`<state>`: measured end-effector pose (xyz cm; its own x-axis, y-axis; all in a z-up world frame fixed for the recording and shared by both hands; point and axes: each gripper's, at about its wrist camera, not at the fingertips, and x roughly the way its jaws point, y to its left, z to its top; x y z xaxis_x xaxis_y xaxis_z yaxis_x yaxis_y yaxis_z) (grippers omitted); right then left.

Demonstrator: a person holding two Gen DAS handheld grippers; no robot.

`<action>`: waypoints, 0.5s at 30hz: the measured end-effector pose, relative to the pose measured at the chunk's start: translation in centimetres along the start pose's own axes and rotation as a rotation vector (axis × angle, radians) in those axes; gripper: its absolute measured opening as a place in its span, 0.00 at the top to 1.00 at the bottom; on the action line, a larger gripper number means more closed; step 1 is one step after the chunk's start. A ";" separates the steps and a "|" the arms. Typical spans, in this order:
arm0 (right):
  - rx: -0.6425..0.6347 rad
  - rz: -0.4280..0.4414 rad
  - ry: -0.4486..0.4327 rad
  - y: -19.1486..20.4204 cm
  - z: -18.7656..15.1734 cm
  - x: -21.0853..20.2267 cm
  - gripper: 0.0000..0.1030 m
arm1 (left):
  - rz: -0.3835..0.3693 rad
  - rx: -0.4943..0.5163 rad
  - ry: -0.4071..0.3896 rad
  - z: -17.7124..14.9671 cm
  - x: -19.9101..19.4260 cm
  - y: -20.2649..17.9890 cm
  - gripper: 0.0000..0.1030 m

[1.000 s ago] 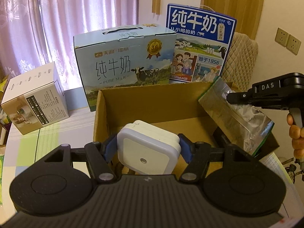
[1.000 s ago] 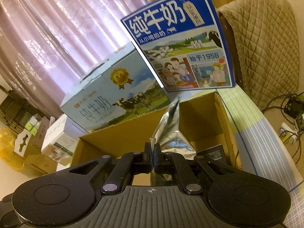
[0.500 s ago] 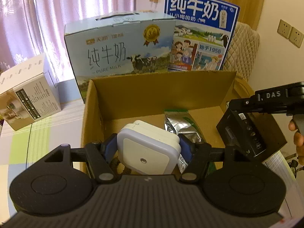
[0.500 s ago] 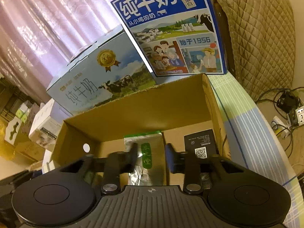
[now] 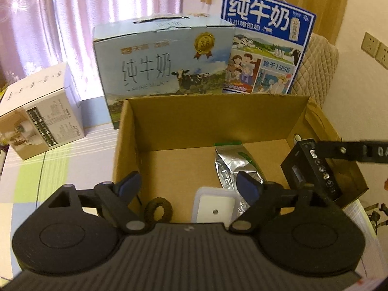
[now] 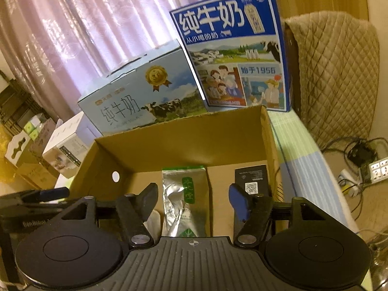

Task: Organize objects
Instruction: 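Lower and release the white light with the left tool while the right tool releases the foil bag, then withdraw both tools from the cardboard box back toward the remaining items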

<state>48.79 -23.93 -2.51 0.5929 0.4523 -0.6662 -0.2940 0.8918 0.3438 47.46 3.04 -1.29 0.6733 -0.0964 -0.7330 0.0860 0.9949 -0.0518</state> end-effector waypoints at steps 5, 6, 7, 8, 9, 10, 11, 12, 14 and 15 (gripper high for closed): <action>-0.022 0.005 -0.015 0.2 -1.5 -2.4 0.39 | 0.016 -0.028 -0.004 -1.0 -2.2 0.8 0.18; -0.027 0.003 -0.017 0.2 -1.8 -2.9 0.39 | 0.017 -0.035 -0.005 -1.3 -2.8 0.9 0.18; -0.033 0.000 -0.017 0.3 -2.2 -3.5 0.39 | 0.018 -0.042 -0.007 -1.6 -3.3 1.1 0.18; -0.037 -0.002 -0.016 0.3 -2.5 -3.9 0.39 | 0.021 -0.047 -0.007 -1.9 -3.8 1.2 0.18; -0.039 -0.004 -0.017 0.3 -2.9 -4.4 0.39 | 0.026 -0.054 -0.005 -2.2 -4.3 1.4 0.18; -0.039 -0.006 -0.017 0.4 -3.2 -4.8 0.39 | 0.027 -0.061 -0.004 -2.5 -4.8 1.5 0.18; -0.039 -0.006 -0.019 0.4 -3.6 -5.4 0.39 | 0.028 -0.065 -0.002 -2.7 -5.2 1.6 0.18; -0.040 -0.004 -0.022 0.4 -3.9 -5.8 0.39 | 0.031 -0.070 0.000 -3.0 -5.7 1.6 0.18; -0.041 0.001 -0.026 0.5 -4.5 -6.8 0.39 | 0.034 -0.073 -0.002 -3.6 -6.7 1.6 0.18; -0.040 0.002 -0.027 0.5 -4.8 -7.2 0.39 | 0.034 -0.074 -0.004 -3.8 -7.1 1.6 0.18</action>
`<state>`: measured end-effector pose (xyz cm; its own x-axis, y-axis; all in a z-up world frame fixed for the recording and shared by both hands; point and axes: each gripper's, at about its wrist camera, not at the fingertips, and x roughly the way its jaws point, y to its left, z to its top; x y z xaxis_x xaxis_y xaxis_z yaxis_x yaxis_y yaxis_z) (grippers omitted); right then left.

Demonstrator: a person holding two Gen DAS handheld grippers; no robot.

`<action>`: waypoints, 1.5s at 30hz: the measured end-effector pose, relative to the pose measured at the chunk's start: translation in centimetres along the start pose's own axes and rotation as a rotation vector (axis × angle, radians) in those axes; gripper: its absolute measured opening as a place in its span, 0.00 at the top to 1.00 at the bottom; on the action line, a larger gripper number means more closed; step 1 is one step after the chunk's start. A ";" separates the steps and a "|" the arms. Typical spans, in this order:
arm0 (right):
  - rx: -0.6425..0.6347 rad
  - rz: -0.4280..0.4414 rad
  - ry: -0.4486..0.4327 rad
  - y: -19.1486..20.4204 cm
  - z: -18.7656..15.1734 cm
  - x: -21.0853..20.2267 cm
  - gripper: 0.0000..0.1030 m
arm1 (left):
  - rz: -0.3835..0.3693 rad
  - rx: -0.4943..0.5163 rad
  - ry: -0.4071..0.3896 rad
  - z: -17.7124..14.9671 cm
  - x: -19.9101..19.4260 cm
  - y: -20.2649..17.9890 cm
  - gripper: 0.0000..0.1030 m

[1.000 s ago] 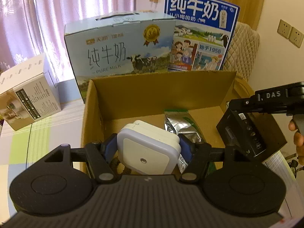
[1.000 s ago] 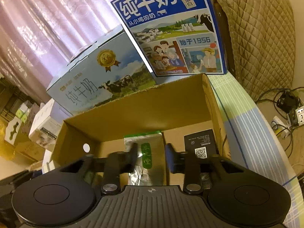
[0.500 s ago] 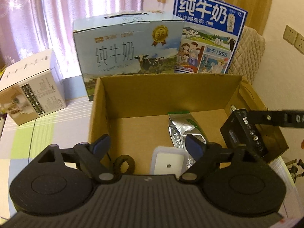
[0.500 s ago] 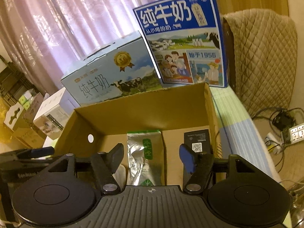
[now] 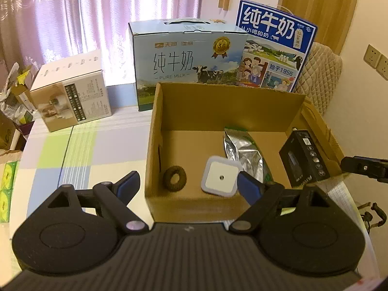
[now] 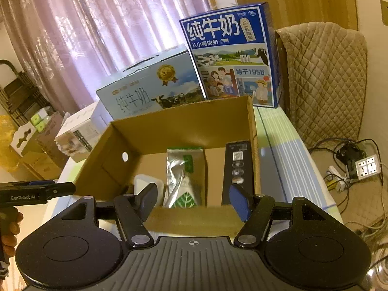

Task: Organize objects
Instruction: 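Withdraw both tools from the cardboard box back toward the remaining items, then reach the right tool over the clear square plastic case beside the red figure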

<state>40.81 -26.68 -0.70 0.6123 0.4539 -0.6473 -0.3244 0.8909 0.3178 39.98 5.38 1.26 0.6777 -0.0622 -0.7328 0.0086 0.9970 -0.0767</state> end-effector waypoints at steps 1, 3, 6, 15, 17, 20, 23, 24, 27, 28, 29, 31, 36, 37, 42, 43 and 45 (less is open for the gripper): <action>0.000 0.000 -0.001 0.0 -0.3 -0.4 0.39 | -0.001 -0.001 -0.001 -0.3 -0.5 0.0 0.18; 0.008 -0.001 -0.005 0.0 -0.8 -1.3 0.39 | -0.005 0.001 -0.006 -0.8 -1.4 0.0 0.18; 0.022 -0.002 -0.008 -0.1 -1.7 -2.6 0.39 | -0.006 0.003 -0.011 -1.8 -2.9 0.0 0.18; 0.038 0.001 -0.006 0.4 -4.3 -5.2 0.39 | -0.007 -0.022 0.011 -5.2 -5.6 0.3 0.18; 0.046 -0.003 0.004 0.4 -5.1 -5.6 0.39 | -0.005 -0.034 0.022 -6.1 -5.8 0.5 0.18; 0.048 -0.015 0.023 0.5 -6.2 -6.0 0.39 | 0.001 -0.044 0.040 -7.4 -6.2 0.7 0.18; 0.051 -0.022 0.051 0.4 -7.5 -6.3 0.39 | 0.005 -0.051 0.055 -8.7 -6.6 0.9 0.18; 0.054 -0.026 0.061 0.4 -7.9 -6.4 0.39 | 0.007 -0.054 0.062 -9.2 -6.8 1.0 0.18; 0.064 -0.037 0.094 0.1 -9.2 -6.5 0.39 | 0.015 -0.061 0.087 -10.6 -7.0 1.3 0.18; 0.067 -0.041 0.108 0.0 -9.7 -6.5 0.39 | 0.017 -0.064 0.095 -11.0 -7.1 1.4 0.18; 0.070 -0.045 0.121 0.0 -10.3 -6.5 0.39 | 0.019 -0.066 0.102 -11.4 -7.1 1.5 0.18; 0.076 -0.051 0.151 -0.1 -11.3 -6.5 0.39 | 0.022 -0.071 0.119 -12.3 -7.2 1.7 0.18; 0.075 -0.033 0.223 0.4 -13.9 -6.3 0.39 | 0.021 -0.076 0.158 -14.0 -7.2 1.9 0.18; 0.072 -0.023 0.239 0.7 -14.4 -6.2 0.39 | 0.019 -0.077 0.166 -14.3 -7.2 1.9 0.18; 0.009 0.028 0.308 3.5 -16.4 -4.9 0.39 | 0.010 -0.068 0.199 -15.5 -7.0 1.6 0.18; -0.020 0.042 0.322 4.1 -16.7 -4.6 0.39 | 0.009 -0.067 0.206 -15.7 -6.9 1.6 0.18; -0.090 0.065 0.346 5.4 -17.3 -4.1 0.39 | 0.003 -0.066 0.216 -16.0 -6.8 1.5 0.18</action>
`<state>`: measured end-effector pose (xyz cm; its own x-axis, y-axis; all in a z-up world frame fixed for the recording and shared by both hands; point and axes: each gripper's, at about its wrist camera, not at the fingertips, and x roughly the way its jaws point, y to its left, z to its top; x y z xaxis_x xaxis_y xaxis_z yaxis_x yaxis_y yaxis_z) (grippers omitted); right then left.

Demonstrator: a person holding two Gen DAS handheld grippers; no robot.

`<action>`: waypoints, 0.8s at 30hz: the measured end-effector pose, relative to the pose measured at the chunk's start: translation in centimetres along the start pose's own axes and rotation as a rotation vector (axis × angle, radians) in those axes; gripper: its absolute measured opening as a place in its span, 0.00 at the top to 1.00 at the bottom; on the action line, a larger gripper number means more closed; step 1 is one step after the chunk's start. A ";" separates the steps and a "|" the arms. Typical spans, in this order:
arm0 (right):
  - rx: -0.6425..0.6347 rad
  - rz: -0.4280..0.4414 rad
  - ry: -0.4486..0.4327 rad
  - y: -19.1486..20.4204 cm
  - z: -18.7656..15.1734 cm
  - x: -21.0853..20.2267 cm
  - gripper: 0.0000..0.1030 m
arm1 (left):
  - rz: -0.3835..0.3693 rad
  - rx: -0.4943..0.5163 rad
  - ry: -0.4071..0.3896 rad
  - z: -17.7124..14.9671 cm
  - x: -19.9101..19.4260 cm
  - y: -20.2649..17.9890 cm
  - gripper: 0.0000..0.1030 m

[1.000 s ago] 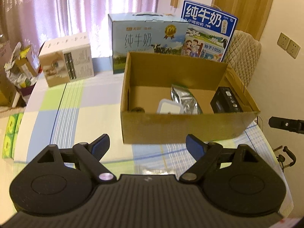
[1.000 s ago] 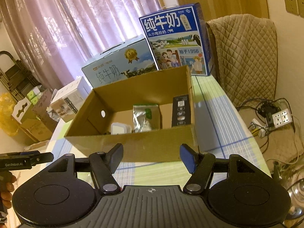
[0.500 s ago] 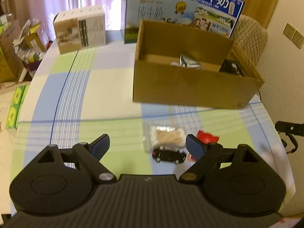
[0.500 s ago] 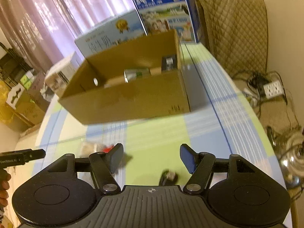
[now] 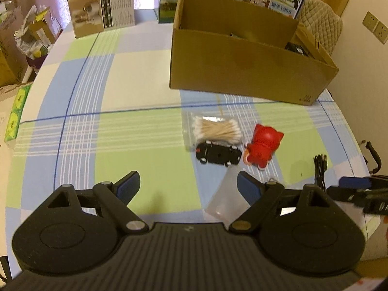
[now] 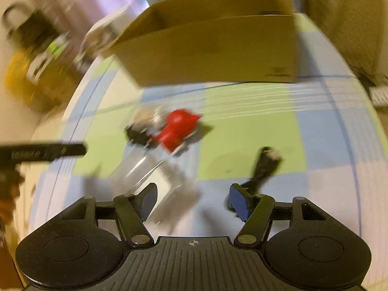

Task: Organize objects
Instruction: 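Reach the right tool over the clear square plastic case beside the red figure, then grasp and lift the clear case with the right tool while the left tool approaches the clear cup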

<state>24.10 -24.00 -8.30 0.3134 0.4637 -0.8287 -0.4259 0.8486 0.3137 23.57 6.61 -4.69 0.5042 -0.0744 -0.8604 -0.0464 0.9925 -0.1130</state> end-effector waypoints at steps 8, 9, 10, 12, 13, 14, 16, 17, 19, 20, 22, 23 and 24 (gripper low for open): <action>-0.279 0.003 0.008 3.9 -1.0 2.2 0.19 | 0.011 -0.021 0.030 -1.2 0.4 1.2 0.18; -0.308 0.007 0.010 4.2 -1.1 2.5 0.19 | 0.012 -0.026 0.031 -1.4 0.4 1.4 0.18; -0.337 0.010 0.010 4.5 -1.1 2.8 0.19 | 0.015 -0.032 0.033 -1.5 0.4 1.6 0.18; -0.380 0.017 0.012 5.0 -1.2 3.4 0.19 | 0.022 -0.043 0.036 -1.8 0.4 2.0 0.18; -0.398 0.022 0.015 5.2 -1.2 3.7 0.19 | 0.025 -0.050 0.037 -2.0 0.4 2.2 0.18; -0.413 0.024 0.020 5.4 -1.1 4.1 0.19 | 0.029 -0.057 0.039 -2.2 0.4 2.4 0.18; -0.440 0.029 0.035 5.7 -1.0 4.8 0.19 | 0.039 -0.070 0.041 -2.4 0.4 2.8 0.18; -0.453 0.032 0.044 5.8 -1.0 5.1 0.19 | 0.045 -0.076 0.042 -2.6 0.4 3.0 0.18; -0.478 0.041 0.060 6.0 -1.1 5.6 0.19 | 0.052 -0.087 0.046 -2.9 0.5 3.4 0.18; -0.490 0.038 0.068 6.1 -1.1 5.9 0.19 | 0.055 -0.092 0.048 -3.0 0.6 3.6 0.18; -0.516 0.029 0.079 6.3 -1.3 6.5 0.19 | 0.059 -0.100 0.053 -3.2 0.7 3.8 0.18; -0.533 0.019 0.083 6.4 -1.4 6.8 0.19 | 0.060 -0.102 0.055 -3.3 0.7 3.8 0.18; -0.545 0.012 0.085 6.5 -1.4 7.0 0.19 | 0.061 -0.104 0.058 -3.4 0.8 3.9 0.18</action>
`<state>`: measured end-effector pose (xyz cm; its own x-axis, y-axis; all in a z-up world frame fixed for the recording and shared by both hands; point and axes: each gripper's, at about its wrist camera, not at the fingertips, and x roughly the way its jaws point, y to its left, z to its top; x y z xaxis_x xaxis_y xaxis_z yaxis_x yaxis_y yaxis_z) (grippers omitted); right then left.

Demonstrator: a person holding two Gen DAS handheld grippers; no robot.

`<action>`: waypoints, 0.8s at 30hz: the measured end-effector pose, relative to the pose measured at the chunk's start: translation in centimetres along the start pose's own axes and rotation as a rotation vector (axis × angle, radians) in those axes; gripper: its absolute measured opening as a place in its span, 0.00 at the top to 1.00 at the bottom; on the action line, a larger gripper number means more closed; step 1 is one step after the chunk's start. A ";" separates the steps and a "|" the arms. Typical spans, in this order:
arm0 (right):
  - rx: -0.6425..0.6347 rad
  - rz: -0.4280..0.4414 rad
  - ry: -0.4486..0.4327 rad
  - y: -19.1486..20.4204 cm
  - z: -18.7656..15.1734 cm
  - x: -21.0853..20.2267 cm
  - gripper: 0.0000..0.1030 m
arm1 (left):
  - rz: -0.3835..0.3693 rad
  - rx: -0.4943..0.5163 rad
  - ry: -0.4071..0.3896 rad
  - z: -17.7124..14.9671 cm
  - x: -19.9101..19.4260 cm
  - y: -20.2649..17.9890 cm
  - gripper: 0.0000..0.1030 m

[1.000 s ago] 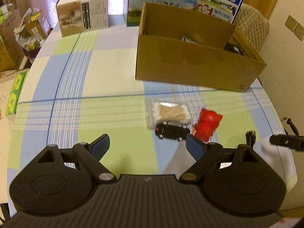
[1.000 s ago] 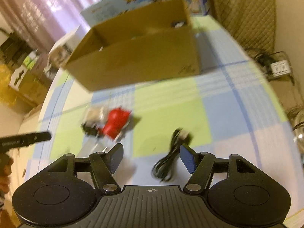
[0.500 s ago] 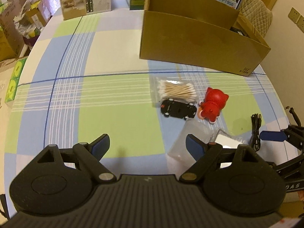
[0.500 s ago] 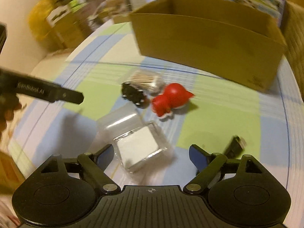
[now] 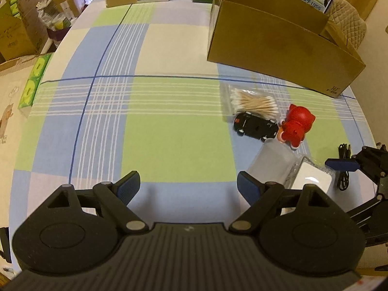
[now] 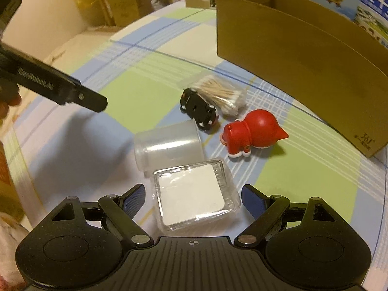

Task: Organize objects
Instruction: 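Grasp and lift the clear case with the right tool while the left tool approaches the clear cup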

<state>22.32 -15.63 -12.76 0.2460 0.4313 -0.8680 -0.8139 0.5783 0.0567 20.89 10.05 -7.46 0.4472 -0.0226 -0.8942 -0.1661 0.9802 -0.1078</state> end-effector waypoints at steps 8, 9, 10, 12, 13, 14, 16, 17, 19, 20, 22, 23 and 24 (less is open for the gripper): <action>-0.020 0.014 -0.010 -0.3 -0.3 0.7 0.36 | -0.011 0.011 0.008 0.0 0.5 -0.7 0.18; -0.021 0.017 -0.013 -0.3 -0.4 0.7 0.38 | -0.013 0.014 0.009 0.1 0.6 -0.8 0.18; -0.022 0.017 -0.014 -0.3 -0.4 0.6 0.39 | -0.016 0.018 0.011 0.1 0.7 -0.9 0.18; -0.006 -0.002 -0.021 -0.6 -0.4 0.3 0.39 | -0.023 0.028 0.014 0.2 0.9 -1.3 0.18; 0.009 -0.009 -0.026 -0.9 -0.5 0.1 0.39 | -0.027 0.034 0.015 0.3 1.0 -1.5 0.18; 0.028 -0.012 -0.033 -1.2 -0.5 -0.2 0.39 | -0.032 0.040 0.016 0.4 1.2 -1.7 0.18; 0.070 -0.020 -0.051 -2.0 -0.6 -0.9 0.39 | -0.045 0.057 0.018 0.6 1.4 -2.3 0.18; 0.089 -0.025 -0.059 -2.4 -0.7 -1.3 0.39 | -0.052 0.069 0.019 0.7 1.5 -2.6 0.18; 0.136 -0.044 -0.075 -3.3 -0.8 -2.1 0.39 | -0.069 0.096 0.022 0.8 1.8 -3.4 0.18; 0.169 -0.053 -0.082 -3.9 -0.9 -2.5 0.39 | -0.077 0.111 0.024 0.9 2.0 -3.9 0.18; 0.222 -0.065 -0.094 -4.9 -1.2 -3.2 0.39 | -0.097 0.151 0.029 1.0 2.4 -5.0 0.19; 0.248 -0.074 -0.099 -5.3 -1.4 -3.6 0.39 | -0.107 0.168 0.033 1.1 2.7 -5.5 0.19; 0.265 -0.082 -0.102 -5.7 -1.6 -4.0 0.39 | -0.117 0.187 0.037 1.0 2.9 -6.1 0.19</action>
<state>25.17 -21.73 -10.42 0.3678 0.4351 -0.8218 -0.6265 0.7690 0.1267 24.12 4.21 -8.98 0.4211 -0.1424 -0.8958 0.0522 0.9898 -0.1328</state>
